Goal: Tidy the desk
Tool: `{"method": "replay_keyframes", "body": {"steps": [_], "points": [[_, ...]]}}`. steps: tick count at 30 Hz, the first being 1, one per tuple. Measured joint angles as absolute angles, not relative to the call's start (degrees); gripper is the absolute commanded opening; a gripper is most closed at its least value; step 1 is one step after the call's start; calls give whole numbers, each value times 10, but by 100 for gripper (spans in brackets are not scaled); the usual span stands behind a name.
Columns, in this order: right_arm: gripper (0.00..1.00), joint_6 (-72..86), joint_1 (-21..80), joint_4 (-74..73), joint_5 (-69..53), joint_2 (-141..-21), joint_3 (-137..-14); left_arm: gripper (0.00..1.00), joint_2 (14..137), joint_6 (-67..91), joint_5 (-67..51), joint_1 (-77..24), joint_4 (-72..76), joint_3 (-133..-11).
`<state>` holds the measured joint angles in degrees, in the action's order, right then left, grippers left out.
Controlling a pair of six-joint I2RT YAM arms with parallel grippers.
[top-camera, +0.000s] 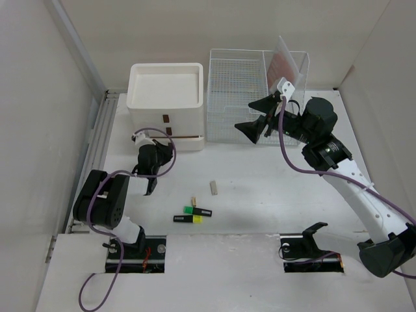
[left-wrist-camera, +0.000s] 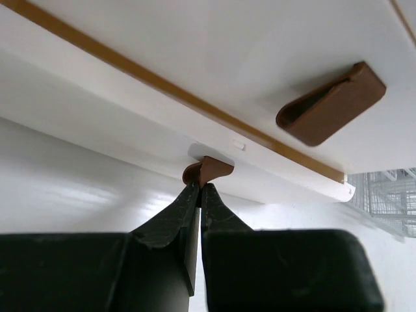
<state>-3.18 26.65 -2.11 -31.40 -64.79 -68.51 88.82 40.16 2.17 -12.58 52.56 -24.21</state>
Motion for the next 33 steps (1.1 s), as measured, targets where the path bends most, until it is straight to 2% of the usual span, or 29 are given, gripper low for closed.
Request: {"method": "replay_keyframes", "body": {"steps": [24, 27, 28, 32, 33], "points": [[90, -32, 267, -21, -320, -640, -685, 0, 740, 450, 81, -180, 470, -137], [90, -32, 267, -21, -320, -640, -685, 17, 740, 452, 85, -180, 465, -136], [90, -32, 267, -21, -320, -640, -685, 17, 740, 453, 87, -180, 462, -136], [90, -32, 267, -21, -320, -640, -685, 47, 739, 453, 90, -180, 451, -136], [90, -32, 267, -21, -320, -640, -685, 59, 737, 453, 90, -180, 449, -136]]}}
